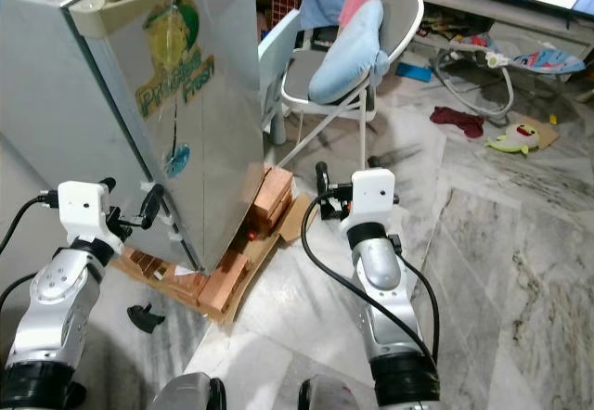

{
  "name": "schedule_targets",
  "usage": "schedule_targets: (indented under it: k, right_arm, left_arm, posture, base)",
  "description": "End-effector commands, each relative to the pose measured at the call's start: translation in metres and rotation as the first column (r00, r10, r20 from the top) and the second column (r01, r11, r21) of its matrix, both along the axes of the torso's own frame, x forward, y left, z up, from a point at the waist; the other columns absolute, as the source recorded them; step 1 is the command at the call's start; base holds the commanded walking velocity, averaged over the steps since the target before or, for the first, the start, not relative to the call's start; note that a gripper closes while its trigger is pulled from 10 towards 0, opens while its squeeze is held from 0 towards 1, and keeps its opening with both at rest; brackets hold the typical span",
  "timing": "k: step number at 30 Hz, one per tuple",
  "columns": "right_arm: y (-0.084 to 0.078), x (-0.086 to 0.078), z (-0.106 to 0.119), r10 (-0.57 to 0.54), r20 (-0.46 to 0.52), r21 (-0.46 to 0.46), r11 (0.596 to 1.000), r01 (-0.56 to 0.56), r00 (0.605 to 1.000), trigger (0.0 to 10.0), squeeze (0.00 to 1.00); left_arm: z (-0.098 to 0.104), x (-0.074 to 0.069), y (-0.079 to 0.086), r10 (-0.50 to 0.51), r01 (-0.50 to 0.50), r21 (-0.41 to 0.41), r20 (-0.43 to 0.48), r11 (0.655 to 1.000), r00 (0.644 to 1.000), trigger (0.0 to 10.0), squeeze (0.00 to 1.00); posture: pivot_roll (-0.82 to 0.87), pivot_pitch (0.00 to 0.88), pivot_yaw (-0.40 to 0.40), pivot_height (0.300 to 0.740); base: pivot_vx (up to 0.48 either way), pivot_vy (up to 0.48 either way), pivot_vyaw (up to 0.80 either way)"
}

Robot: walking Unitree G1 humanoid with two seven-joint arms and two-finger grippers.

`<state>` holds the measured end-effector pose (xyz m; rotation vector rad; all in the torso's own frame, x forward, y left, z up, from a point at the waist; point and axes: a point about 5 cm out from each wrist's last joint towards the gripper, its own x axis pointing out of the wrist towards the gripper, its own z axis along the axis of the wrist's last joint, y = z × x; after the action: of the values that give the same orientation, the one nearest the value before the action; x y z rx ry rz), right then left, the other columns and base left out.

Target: Restocking fridge

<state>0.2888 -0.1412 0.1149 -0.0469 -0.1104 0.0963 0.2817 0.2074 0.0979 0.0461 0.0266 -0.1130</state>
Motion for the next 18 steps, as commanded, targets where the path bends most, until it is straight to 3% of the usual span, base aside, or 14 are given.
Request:
schedule_targets:
  k: [1,16,18]
  right_arm:
    - [-0.005,-0.001,0.003,-0.021,0.004,0.007,1.0,0.021,1.0,10.0,0.0]
    - [-0.009,-0.009,0.006,-0.023,-0.014,0.018,1.0,0.023,1.0,10.0,0.0]
    - [-0.01,-0.012,0.003,-0.027,-0.026,0.029,0.999,0.028,0.999,10.0,0.0]
  left_arm:
    - [0.005,0.005,0.0,-0.001,0.001,-0.002,0.014,1.0,1.0,10.0,0.0]
    - [0.014,0.034,0.0,0.018,-0.018,0.002,0.041,1.0,0.999,10.0,0.0]
    - [0.013,0.036,-0.001,0.021,-0.021,-0.004,0.045,1.0,0.999,10.0,0.0]
  posture:
    - [0.01,0.081,-0.037,0.74]
    - [-0.02,0.1,-0.031,0.74]
    - [-0.02,0.102,-0.037,0.74]
  base:
    - [0.0,0.0,0.0]
    - [0.0,0.0,0.0]
    - [0.0,0.0,-0.65]
